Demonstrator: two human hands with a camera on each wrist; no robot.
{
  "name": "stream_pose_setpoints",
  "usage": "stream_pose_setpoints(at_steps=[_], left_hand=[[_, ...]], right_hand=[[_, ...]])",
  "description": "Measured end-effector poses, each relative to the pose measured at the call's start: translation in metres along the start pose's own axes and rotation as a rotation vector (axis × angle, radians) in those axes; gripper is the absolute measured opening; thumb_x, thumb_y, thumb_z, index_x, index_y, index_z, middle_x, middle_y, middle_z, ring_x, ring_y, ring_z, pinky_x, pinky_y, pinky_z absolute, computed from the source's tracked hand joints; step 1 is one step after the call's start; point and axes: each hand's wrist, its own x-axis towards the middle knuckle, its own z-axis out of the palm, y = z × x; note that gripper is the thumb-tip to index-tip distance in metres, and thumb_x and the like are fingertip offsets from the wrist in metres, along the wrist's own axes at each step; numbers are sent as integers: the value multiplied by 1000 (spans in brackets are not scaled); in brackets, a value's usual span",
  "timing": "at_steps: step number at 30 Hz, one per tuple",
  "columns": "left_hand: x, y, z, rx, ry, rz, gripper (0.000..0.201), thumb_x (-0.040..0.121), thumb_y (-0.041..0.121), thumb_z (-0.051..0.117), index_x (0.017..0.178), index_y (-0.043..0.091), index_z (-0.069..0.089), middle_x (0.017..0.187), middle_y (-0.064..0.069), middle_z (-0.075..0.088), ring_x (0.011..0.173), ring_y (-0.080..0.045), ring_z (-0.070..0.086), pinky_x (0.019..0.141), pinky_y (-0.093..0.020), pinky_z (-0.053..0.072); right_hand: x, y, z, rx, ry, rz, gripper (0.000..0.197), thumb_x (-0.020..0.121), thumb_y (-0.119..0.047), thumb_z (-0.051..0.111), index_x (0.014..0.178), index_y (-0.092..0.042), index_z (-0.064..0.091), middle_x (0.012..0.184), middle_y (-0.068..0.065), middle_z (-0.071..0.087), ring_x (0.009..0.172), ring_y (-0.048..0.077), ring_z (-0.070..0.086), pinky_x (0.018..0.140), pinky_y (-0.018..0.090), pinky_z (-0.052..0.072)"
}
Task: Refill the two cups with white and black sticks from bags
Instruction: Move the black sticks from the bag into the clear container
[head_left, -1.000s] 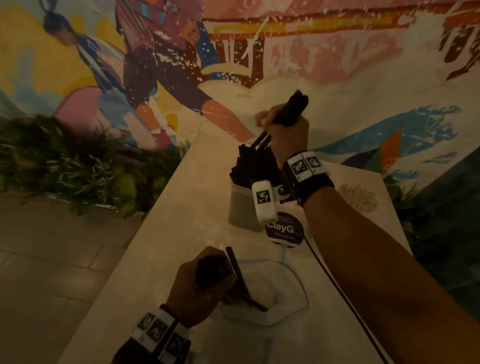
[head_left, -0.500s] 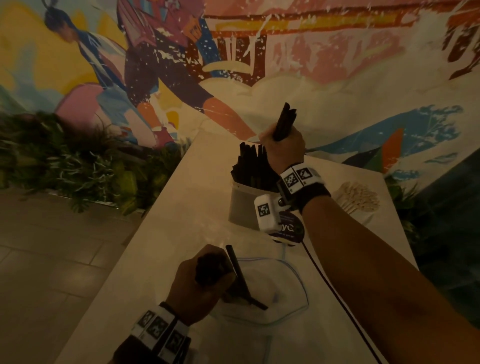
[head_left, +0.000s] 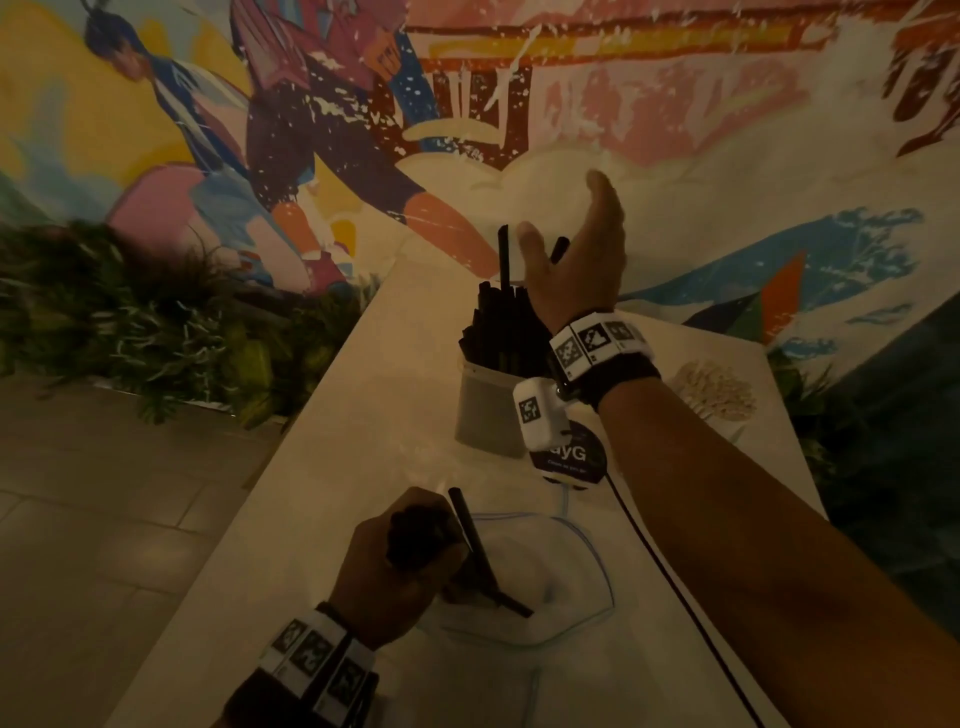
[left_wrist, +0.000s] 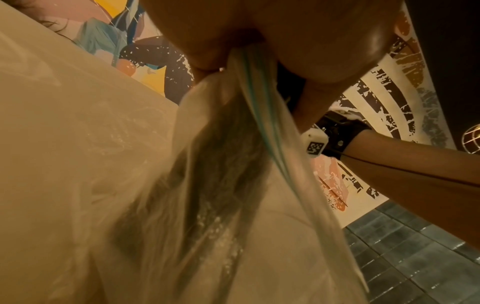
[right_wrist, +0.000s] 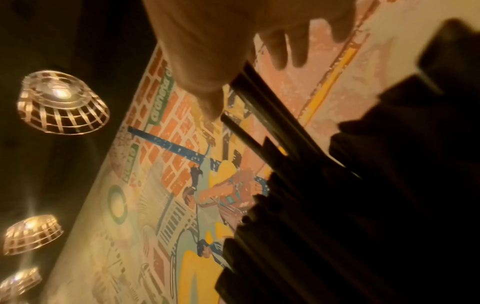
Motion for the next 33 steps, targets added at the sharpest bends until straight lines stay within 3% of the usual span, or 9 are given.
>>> stream_pose_setpoints(at_steps=[6, 11, 14, 18, 21, 24, 29, 31, 33], left_hand=[[3, 2, 0, -18, -4, -10, 18, 68, 37, 69, 84, 30, 62, 85, 10, 66, 75, -11, 66, 68, -32, 57], [1, 1, 0, 3, 7, -9, 19, 68, 37, 69, 85, 31, 61, 86, 11, 66, 76, -11, 66, 68, -30, 56], [2, 1, 0, 24, 10, -11, 21, 68, 38, 68, 87, 32, 61, 86, 11, 66, 77, -10, 66, 69, -33, 56], [3, 1, -1, 15, 13, -22, 22, 67, 39, 68, 86, 31, 61, 86, 9, 66, 77, -12, 66, 69, -39, 57], [3, 0, 0, 33, 16, -17, 23, 67, 40, 67, 87, 32, 60, 85, 10, 66, 76, -11, 65, 69, -39, 56], [4, -2, 0, 33, 10, -25, 22, 67, 39, 68, 86, 33, 59, 86, 10, 65, 76, -12, 65, 69, -41, 56], [4, -4, -1, 20, 4, -40, 21, 68, 40, 67, 86, 34, 59, 87, 10, 66, 76, -11, 65, 69, -43, 56], [4, -5, 0, 25, 3, -51, 22, 68, 43, 67, 87, 34, 58, 85, 11, 66, 75, -10, 66, 68, -43, 56], [6, -6, 0, 49, -2, -56, 26, 67, 46, 66, 88, 34, 57, 87, 14, 66, 74, -5, 65, 68, -39, 56]], right_hand=[[-17, 13, 20, -468, -677, 14, 61, 97, -50, 30, 146, -16, 21, 152, 13, 24, 137, 33, 27, 108, 50, 26], [-21, 1, 24, -324, -519, -55, 77, 93, -55, 35, 150, -21, -6, 159, 11, 3, 144, 33, 13, 110, 59, 14], [-14, -2, 29, -431, -533, -163, 70, 95, -54, 30, 151, -21, 3, 159, 8, 1, 145, 33, 8, 111, 60, 12], [-14, 6, 34, -756, -911, -159, 52, 95, -53, 17, 136, -27, 37, 153, 3, 25, 141, 35, 15, 108, 66, 10], [-16, 15, 36, -715, -1020, -69, 56, 93, -57, 16, 136, -27, 36, 148, 4, 33, 136, 34, 24, 105, 62, 20], [-20, 21, 33, -580, -910, -30, 53, 95, -54, 24, 136, -25, 40, 146, 6, 36, 133, 32, 31, 106, 54, 25], [-34, -4, 0, -32, -226, -77, 39, 89, -34, 52, 119, -10, 61, 124, 5, 62, 112, 21, 58, 100, 40, 43], [-49, -22, -27, 131, -231, -61, 30, 88, -29, 57, 110, -10, 66, 105, 3, 70, 96, 15, 65, 86, 34, 53], [-73, -33, -55, 279, -471, 92, 22, 88, -20, 63, 108, -12, 66, 99, 2, 71, 90, 12, 66, 81, 29, 56]])
